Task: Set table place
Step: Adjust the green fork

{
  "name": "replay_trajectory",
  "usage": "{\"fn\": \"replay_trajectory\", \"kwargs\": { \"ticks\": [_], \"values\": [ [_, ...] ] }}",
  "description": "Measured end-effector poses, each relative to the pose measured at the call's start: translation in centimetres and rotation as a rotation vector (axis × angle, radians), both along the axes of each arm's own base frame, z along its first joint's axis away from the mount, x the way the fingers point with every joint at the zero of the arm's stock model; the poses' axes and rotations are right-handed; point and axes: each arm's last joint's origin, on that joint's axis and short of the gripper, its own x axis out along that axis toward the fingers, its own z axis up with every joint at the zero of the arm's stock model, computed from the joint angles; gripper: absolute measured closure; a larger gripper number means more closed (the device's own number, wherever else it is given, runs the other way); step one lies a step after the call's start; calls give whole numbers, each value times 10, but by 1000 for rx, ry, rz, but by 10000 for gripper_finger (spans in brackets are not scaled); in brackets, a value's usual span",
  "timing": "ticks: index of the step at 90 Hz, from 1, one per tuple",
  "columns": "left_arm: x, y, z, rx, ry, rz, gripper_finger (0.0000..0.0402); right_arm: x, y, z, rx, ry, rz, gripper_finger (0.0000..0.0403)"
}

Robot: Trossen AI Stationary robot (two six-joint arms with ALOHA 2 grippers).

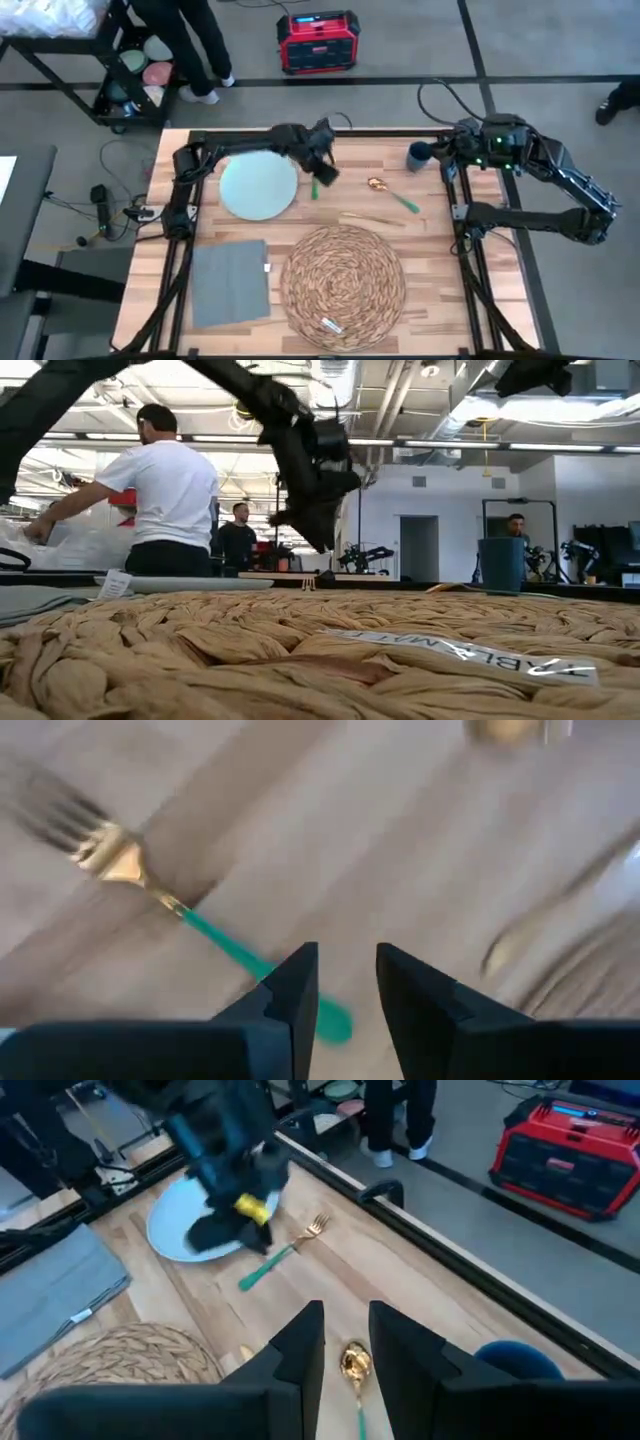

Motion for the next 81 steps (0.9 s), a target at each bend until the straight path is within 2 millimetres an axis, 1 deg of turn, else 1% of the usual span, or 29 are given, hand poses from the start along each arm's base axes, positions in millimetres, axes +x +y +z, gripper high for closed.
{"fn": "replay_trajectory", "kwargs": {
  "ticks": [6,14,21,29,41,53,62,69,72,81],
  "values": [
    [-6,12,2,-50,-17,124,315,0,-1,0,-6,6,-12,333],
    [-13,20,0,-87,5,202,315,0,-1,0,-14,10,-20,333],
    [-14,22,0,-106,5,245,315,0,-1,0,-20,13,-31,333],
    [-13,17,-1,-82,29,286,315,-1,-3,0,-27,18,-47,333],
    [-11,15,-1,-58,34,221,313,-3,-5,0,-31,21,-71,333],
    [-10,19,-10,-65,47,228,297,-4,-6,0,-38,28,-77,333],
    [-6,22,-20,-68,52,218,283,-4,-6,-1,-37,35,-76,333],
    [-8,23,-32,-76,115,225,276,-4,-6,-2,-33,43,-73,333],
    [-6,24,-34,-66,112,227,275,-4,-5,-2,-32,45,-71,333],
    [-9,24,-42,-83,170,220,273,-6,-4,-2,-28,52,-70,333]
  ]
}}
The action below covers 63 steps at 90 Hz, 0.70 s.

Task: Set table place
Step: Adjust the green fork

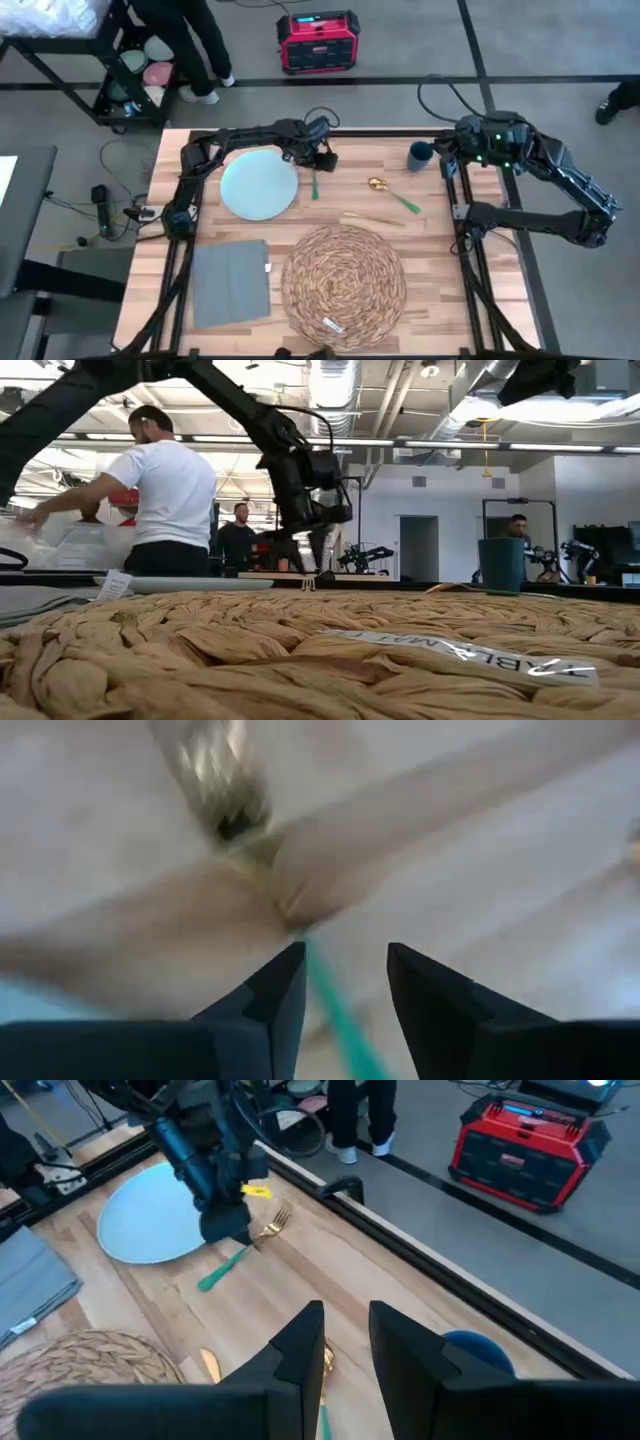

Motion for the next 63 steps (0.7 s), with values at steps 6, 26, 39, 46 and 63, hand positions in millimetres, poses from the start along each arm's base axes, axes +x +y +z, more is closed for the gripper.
{"fn": "replay_trajectory", "kwargs": {
  "ticks": [6,26,39,46,63],
  "values": [
    [2,3,-6,-12,-4,1,273,-1,1,0,3,5,0,333],
    [10,2,-25,-30,12,1,273,-1,1,0,-2,5,2,333],
    [9,3,-25,-19,26,20,287,-1,1,0,-2,5,1,333],
    [5,4,-26,-17,61,-5,330,-1,1,0,-3,5,1,333],
    [-9,5,-30,-36,168,-66,396,-1,1,0,-4,7,1,333]
  ]
}}
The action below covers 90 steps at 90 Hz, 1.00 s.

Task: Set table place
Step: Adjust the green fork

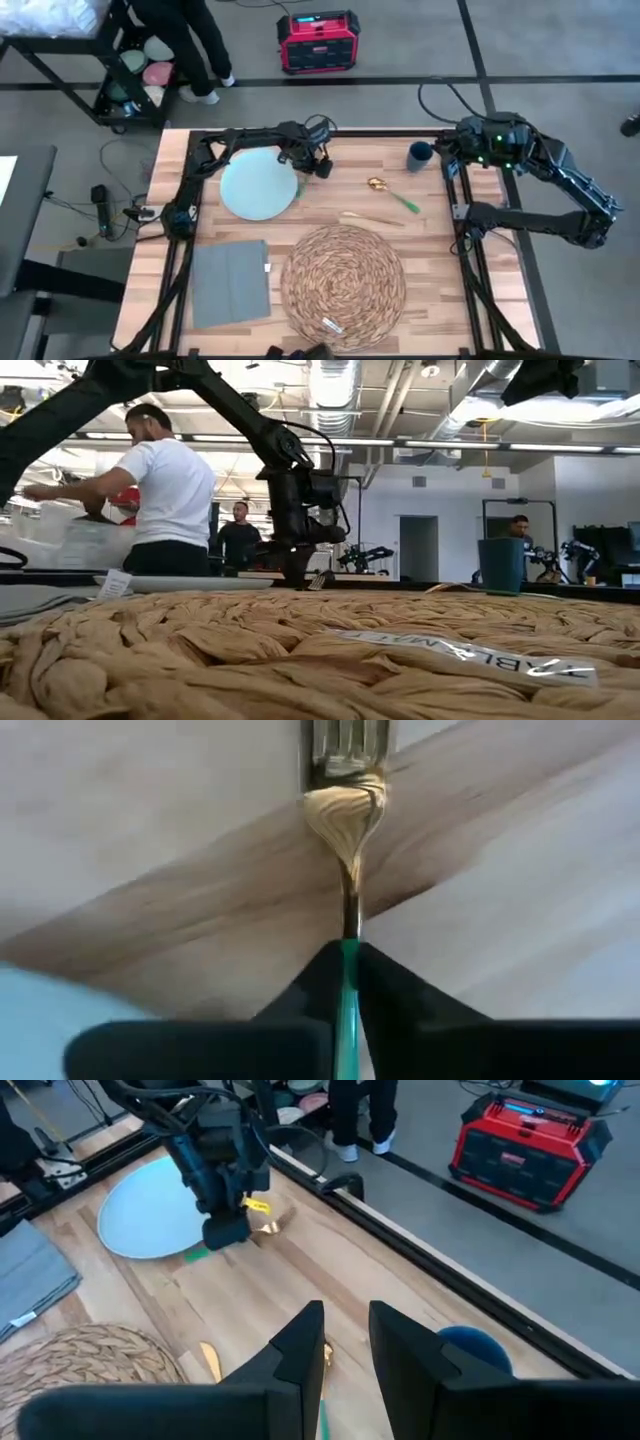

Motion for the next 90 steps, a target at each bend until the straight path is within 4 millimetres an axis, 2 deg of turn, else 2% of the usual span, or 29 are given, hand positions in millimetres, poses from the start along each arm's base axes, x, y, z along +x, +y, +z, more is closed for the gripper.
{"fn": "replay_trajectory", "kwargs": {
  "ticks": [20,38,52,77,90],
  "values": [
    [-16,2,-1,-36,116,-60,399,-4,2,-2,9,18,-5,333],
    [-26,10,5,-66,113,-41,396,-11,5,-2,10,19,-21,332],
    [-29,8,17,-57,94,-57,354,-12,6,-1,16,10,-7,321],
    [-32,4,51,5,4,-84,267,-6,5,-6,77,42,81,271],
    [-16,-13,75,59,-170,-244,255,-5,5,-14,109,116,104,254]
  ]
}}
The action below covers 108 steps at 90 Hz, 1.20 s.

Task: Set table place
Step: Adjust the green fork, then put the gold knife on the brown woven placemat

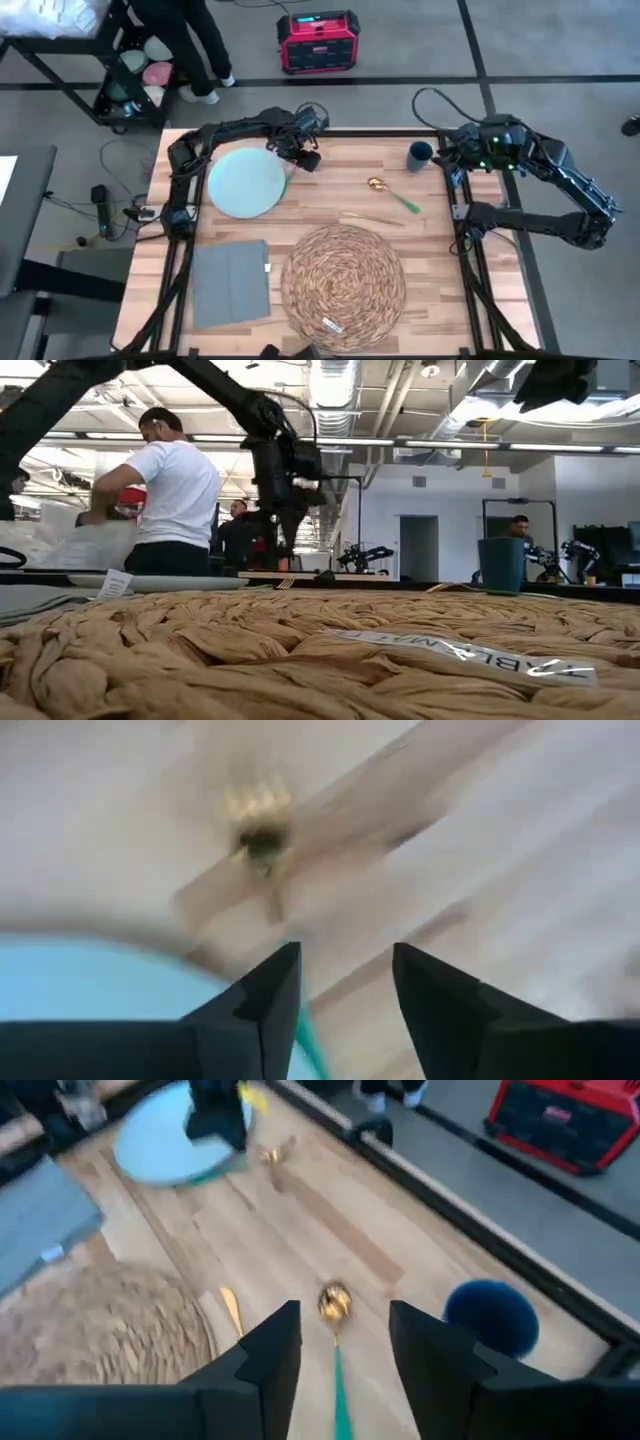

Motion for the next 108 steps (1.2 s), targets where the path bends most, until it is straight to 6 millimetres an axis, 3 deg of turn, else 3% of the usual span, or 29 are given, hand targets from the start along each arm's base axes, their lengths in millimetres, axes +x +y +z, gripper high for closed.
{"fn": "replay_trajectory", "kwargs": {
  "ticks": [21,32,50,60,77,94,108],
  "values": [
    [53,-69,30,167,-234,-567,290,4,1,-34,137,97,70,252],
    [62,-95,41,186,-271,-679,304,11,2,-61,273,110,157,257],
    [49,-117,87,193,-439,-775,319,38,4,-116,412,106,226,262],
    [38,-127,108,217,-488,-790,325,56,8,-134,431,89,251,268],
    [16,-132,152,318,-627,-781,336,76,19,-158,365,251,276,284],
    [7,-134,168,393,-667,-774,343,94,25,-182,285,448,323,290],
    [5,-133,165,402,-627,-769,343,106,34,-200,283,542,388,290]
  ]
}}
